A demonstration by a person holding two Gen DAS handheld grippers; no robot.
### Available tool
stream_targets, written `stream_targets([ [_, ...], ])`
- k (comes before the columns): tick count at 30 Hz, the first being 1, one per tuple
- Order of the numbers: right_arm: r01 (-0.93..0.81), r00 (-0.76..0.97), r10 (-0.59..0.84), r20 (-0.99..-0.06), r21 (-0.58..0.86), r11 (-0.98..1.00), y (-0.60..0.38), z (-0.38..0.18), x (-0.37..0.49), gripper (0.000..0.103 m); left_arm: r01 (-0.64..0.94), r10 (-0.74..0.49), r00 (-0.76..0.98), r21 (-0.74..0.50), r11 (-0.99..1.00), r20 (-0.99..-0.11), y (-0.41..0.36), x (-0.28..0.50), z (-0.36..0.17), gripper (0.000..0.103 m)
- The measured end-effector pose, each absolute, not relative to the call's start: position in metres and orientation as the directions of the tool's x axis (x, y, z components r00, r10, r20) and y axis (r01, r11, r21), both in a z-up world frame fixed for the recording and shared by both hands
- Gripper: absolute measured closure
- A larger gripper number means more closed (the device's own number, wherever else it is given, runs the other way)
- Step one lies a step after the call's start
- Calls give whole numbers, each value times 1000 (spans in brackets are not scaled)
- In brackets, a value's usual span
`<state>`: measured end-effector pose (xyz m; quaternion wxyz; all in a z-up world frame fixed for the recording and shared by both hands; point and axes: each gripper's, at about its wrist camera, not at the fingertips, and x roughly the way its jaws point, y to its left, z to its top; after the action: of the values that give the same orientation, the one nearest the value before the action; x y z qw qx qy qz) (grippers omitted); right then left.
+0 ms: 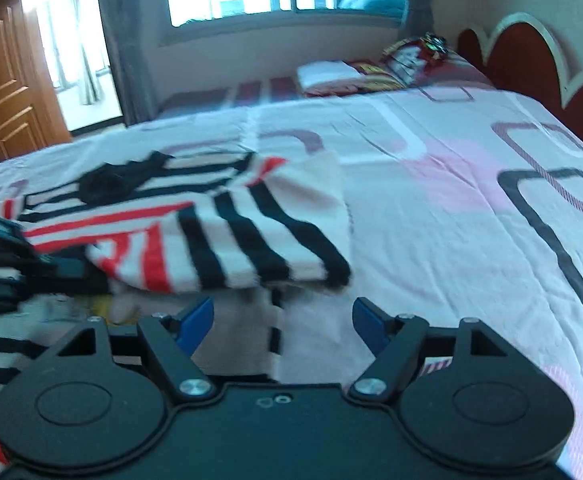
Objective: Fold small clothes
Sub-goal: 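Fold the held sleeve across the sweater body with the right tool while the left tool grasps the other cuff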
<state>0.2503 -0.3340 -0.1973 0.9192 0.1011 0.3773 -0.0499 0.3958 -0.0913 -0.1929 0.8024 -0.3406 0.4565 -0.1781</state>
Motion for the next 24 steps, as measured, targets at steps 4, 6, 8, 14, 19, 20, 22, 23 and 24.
stream_targets([
  [4,180,688,-42,-725,114,977,-338,-210,260,33,42,-599,584,-717,696,-547,-76,407,-159,94],
  [6,184,687,-42,-725,118,976,-339,-213,267,40,43,-577,622,-713,700,-529,-63,413,-146,94],
  [8,191,689,-38,-724,131,973,-340,-215,274,49,42,-544,654,-693,720,-526,-49,420,-137,94],
  [14,170,696,19,-718,189,967,-336,-216,296,61,-43,-441,675,-628,777,-592,-9,426,-157,94],
  [19,168,668,14,-744,169,971,-331,-224,301,84,-164,-393,604,-591,790,-693,0,425,-213,94],
  [20,171,673,5,-740,162,972,-332,-223,299,84,-170,-391,596,-586,792,-701,-1,425,-220,94],
  [22,190,673,-12,-740,157,969,-336,-224,297,84,-165,-392,597,-585,794,-700,-1,422,-223,94],
  [23,196,664,-8,-747,164,967,-338,-227,298,84,-167,-391,597,-585,794,-700,1,421,-220,94],
  [24,193,668,-6,-744,165,967,-339,-229,295,85,-169,-382,601,-578,798,-703,3,421,-216,94],
])
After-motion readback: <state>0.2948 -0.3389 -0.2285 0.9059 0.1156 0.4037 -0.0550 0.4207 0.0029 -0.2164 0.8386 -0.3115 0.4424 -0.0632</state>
